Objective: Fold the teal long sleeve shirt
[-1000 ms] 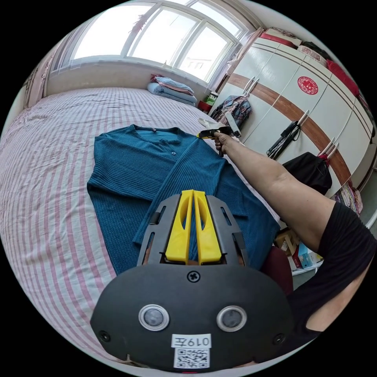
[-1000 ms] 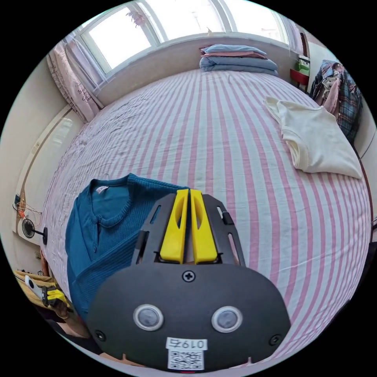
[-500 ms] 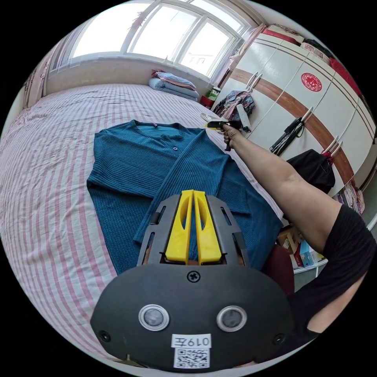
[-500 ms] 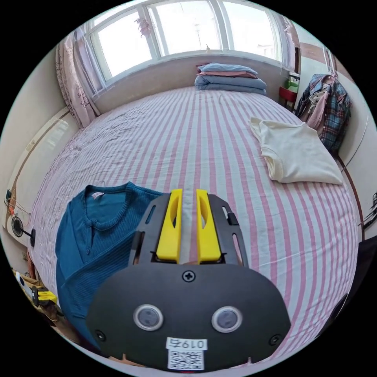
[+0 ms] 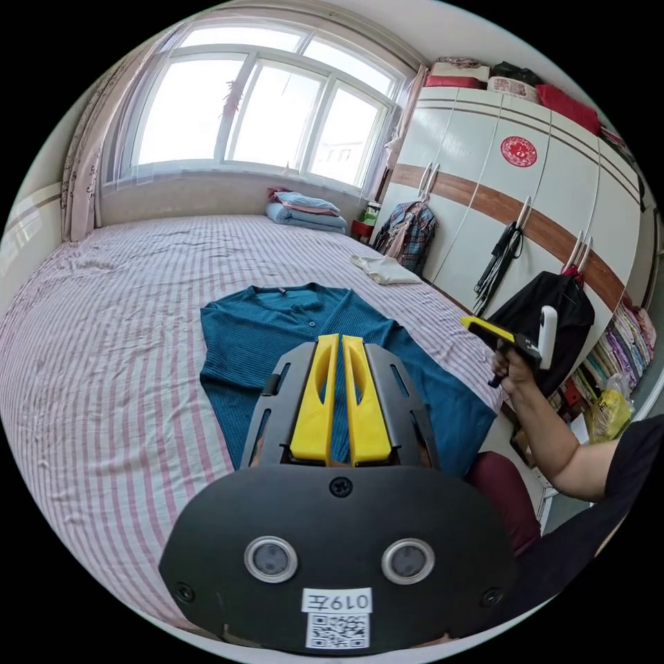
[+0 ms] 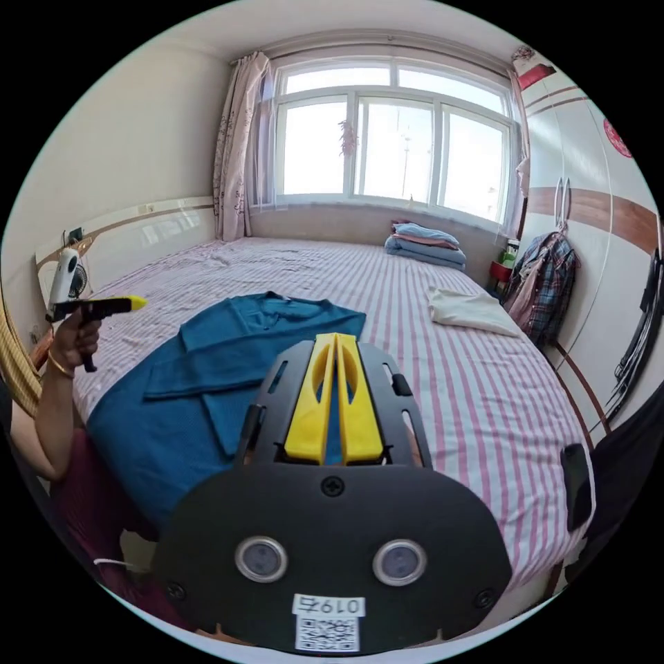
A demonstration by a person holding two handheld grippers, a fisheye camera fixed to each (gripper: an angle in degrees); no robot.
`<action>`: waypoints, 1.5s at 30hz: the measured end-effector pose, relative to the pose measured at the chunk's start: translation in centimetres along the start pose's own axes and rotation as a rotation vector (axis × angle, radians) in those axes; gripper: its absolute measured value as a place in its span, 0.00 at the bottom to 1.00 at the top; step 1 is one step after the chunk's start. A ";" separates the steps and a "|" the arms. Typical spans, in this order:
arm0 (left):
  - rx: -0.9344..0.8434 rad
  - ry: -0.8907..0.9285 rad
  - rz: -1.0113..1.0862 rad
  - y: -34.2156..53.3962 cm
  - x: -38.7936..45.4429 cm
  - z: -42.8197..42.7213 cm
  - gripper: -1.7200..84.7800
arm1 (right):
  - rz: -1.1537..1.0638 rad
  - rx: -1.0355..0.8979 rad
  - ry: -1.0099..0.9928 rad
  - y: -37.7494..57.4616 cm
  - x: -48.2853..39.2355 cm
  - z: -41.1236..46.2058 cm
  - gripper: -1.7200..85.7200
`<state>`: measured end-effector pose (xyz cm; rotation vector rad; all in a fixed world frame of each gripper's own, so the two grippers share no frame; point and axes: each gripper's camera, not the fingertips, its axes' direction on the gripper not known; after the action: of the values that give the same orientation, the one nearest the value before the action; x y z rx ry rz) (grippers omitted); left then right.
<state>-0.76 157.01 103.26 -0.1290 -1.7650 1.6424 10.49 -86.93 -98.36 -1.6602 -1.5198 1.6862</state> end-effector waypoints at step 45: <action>-0.152 -0.431 -0.162 42.0 13.0 -27.5 0.08 | -0.047 -0.098 0.358 22.9 -19.5 -34.2 0.10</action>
<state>-11.44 194.58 69.10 0.3142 -2.1577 1.4939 55.08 -96.42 -98.71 -1.8409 -1.4692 1.2247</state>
